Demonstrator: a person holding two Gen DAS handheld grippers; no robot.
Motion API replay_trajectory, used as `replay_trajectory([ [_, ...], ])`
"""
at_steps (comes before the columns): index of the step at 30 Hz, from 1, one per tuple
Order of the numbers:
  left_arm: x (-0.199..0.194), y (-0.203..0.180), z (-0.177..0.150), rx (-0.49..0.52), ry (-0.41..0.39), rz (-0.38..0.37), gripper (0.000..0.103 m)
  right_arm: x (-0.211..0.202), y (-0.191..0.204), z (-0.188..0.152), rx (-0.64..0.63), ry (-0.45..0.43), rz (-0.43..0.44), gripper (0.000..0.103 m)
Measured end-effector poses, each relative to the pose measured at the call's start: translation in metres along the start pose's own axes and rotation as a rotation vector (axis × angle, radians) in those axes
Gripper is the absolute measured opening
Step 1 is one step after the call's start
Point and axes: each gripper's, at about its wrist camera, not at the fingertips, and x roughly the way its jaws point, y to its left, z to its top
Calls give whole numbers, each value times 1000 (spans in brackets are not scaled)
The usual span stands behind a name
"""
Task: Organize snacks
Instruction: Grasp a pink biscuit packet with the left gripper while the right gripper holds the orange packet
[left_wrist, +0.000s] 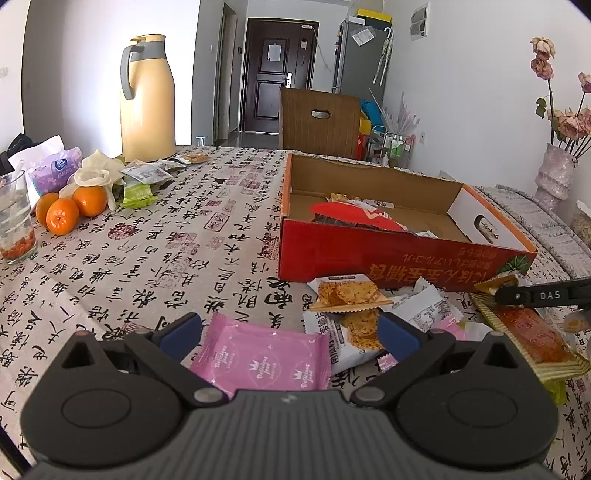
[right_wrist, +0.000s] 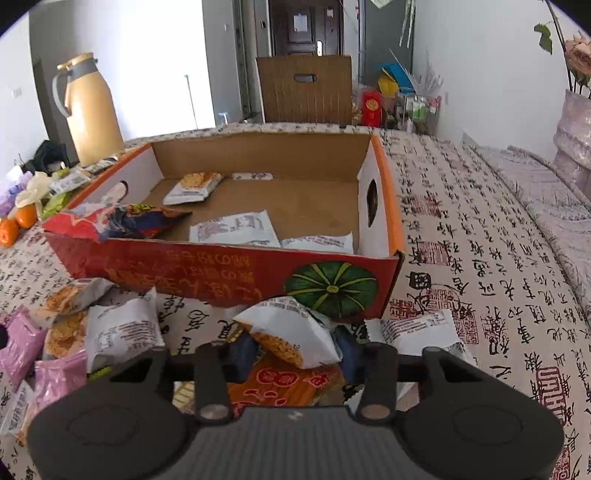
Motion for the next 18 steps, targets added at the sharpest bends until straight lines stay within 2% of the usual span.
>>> replay_trajectory([
  [8, 1, 0, 1, 6, 4, 11, 103, -31, 0, -13, -6, -125, -16, 42],
  [18, 10, -4, -2, 42, 41, 29, 103, -79, -9, -43, 96, -299, -10, 42],
])
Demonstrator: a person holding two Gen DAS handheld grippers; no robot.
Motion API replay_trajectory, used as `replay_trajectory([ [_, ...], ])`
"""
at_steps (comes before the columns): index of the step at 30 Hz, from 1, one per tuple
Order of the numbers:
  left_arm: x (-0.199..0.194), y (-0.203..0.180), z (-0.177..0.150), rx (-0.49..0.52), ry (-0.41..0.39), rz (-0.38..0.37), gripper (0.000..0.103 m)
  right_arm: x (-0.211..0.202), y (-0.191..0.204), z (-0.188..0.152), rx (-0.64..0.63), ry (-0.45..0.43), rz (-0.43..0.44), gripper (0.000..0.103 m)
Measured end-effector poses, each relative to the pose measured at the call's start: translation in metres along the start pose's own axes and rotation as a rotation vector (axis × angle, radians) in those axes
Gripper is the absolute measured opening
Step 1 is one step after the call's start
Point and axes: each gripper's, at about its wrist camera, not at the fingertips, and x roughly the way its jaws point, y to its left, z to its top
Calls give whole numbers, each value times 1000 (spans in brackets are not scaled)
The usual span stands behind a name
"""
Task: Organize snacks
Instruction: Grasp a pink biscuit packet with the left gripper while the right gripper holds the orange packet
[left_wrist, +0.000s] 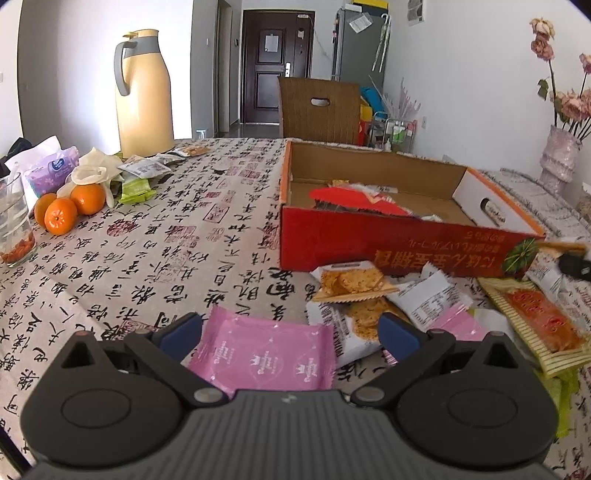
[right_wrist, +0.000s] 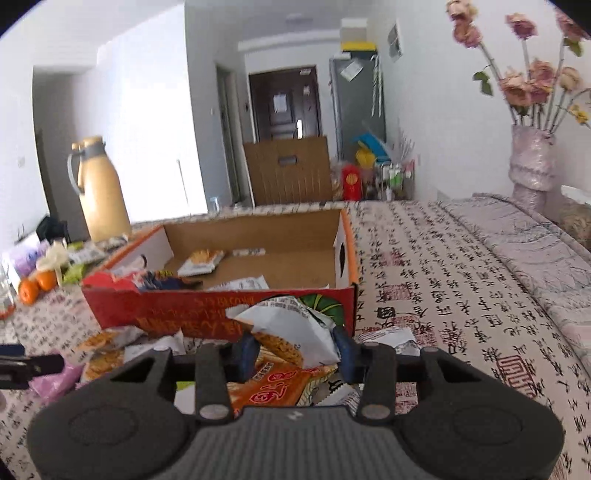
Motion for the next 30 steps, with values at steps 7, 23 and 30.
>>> replay_trajectory([
  [7, 17, 10, -4, 69, 71, 43, 103, -24, 0, -13, 21, -41, 5, 42],
  [23, 23, 21, -4, 22, 114, -39, 103, -22, 6, -28, 51, -2, 15, 42],
  [30, 37, 19, -8, 36, 160, -7, 103, -22, 6, -29, 56, 2, 18, 42],
])
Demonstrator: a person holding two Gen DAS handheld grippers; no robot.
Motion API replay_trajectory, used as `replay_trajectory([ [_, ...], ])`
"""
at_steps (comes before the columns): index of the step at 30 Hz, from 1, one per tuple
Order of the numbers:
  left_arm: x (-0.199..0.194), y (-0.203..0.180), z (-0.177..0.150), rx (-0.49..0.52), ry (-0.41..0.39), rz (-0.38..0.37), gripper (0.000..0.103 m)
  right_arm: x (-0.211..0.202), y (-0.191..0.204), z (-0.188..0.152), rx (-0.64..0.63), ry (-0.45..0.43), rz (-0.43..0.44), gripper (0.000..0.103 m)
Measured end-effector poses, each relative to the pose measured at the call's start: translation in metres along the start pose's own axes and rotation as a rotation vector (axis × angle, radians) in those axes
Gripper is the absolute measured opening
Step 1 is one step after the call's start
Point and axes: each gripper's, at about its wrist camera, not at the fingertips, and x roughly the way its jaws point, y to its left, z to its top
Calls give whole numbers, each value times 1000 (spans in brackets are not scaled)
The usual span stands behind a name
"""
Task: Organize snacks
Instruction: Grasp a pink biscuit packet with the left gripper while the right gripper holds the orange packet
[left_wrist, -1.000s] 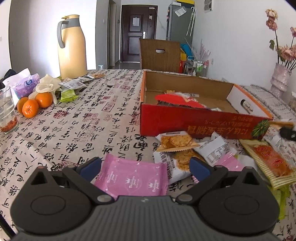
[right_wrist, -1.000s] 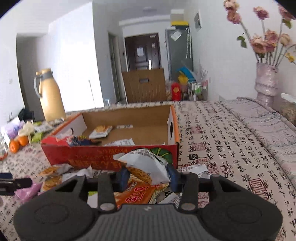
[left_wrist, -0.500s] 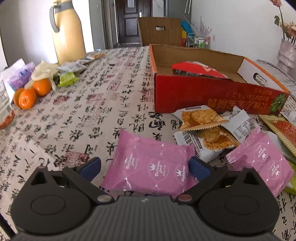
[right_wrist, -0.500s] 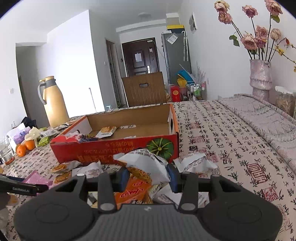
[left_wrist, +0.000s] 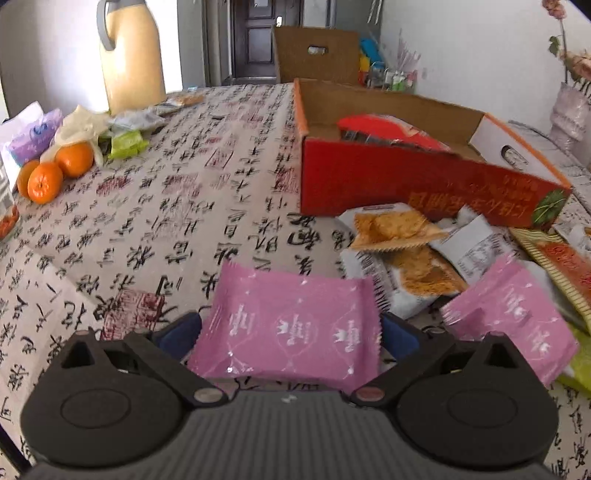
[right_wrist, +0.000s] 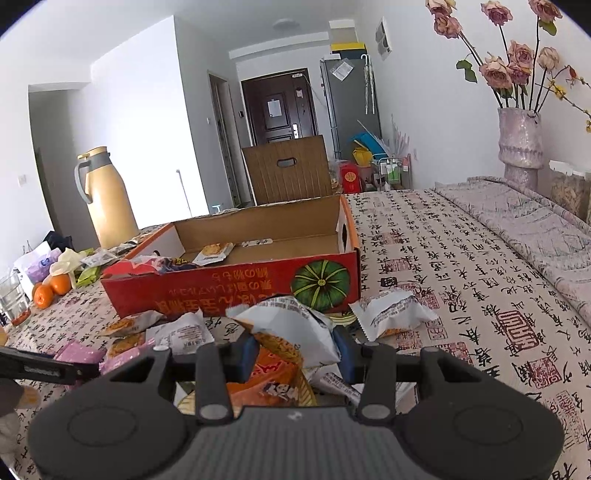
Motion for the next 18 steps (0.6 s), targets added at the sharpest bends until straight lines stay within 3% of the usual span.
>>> replay_trajectory([
  [5, -1, 0, -2, 3, -7, -2, 102, 0, 0, 0, 2, 0, 3, 42],
  [10, -9, -5, -4, 12, -31, 6, 78, 0, 1, -2, 1, 1, 9, 42],
  [18, -21, -7, -6, 7, -76, 11, 70, -2, 4, -3, -5, -3, 11, 42],
])
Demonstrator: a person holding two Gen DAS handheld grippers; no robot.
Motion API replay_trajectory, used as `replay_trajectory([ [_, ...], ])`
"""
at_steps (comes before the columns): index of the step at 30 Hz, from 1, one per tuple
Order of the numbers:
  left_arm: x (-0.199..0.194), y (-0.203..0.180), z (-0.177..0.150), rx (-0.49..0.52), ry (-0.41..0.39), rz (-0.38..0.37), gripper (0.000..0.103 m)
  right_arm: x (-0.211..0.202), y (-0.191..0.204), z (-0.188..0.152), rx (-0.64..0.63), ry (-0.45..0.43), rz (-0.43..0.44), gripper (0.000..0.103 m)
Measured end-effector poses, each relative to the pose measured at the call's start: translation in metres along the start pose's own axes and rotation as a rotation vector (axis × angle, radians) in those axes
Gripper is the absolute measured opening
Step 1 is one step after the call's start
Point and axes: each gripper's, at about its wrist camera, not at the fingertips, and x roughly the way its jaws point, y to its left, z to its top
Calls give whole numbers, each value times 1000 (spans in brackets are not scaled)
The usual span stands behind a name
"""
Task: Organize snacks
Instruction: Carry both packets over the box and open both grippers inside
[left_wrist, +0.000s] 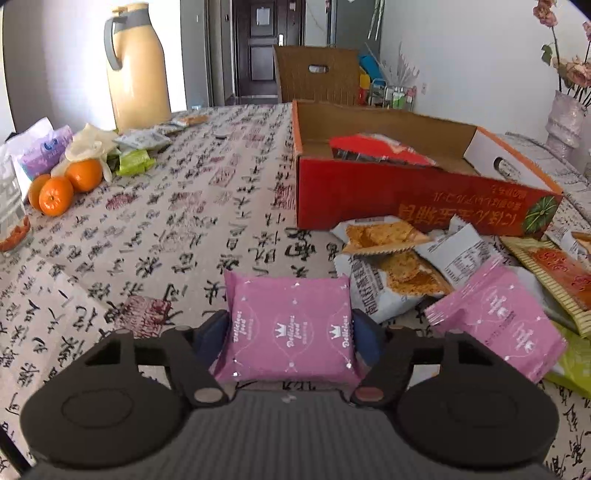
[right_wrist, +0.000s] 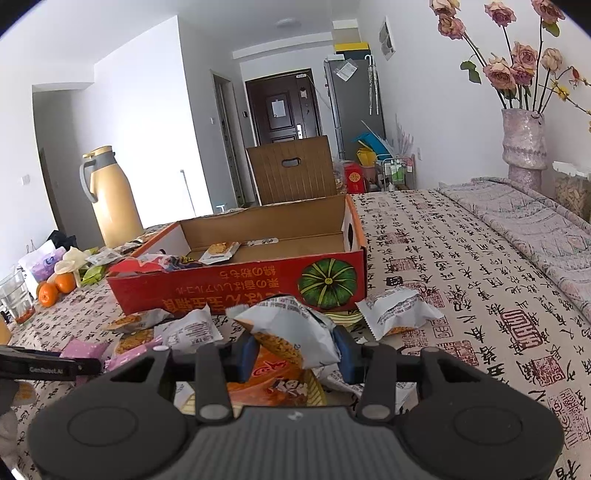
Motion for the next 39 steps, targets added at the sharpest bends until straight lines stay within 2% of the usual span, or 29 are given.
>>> replay_trajectory([
  [12, -34, -8, 25, -14, -141, -24, 70, 0, 5, 7, -6, -27, 7, 42],
  [23, -46, -34, 78, -1, -268, -78, 70, 11, 10, 39, -26, -100, 1, 42],
  [33, -31, -63, 126, 14, -310, -102, 70, 45, 21, 83, -70, -150, -10, 42],
  [39, -3, -73, 150, -10, -301, -91, 70, 85, 23, 105, -95, -116, -23, 42],
])
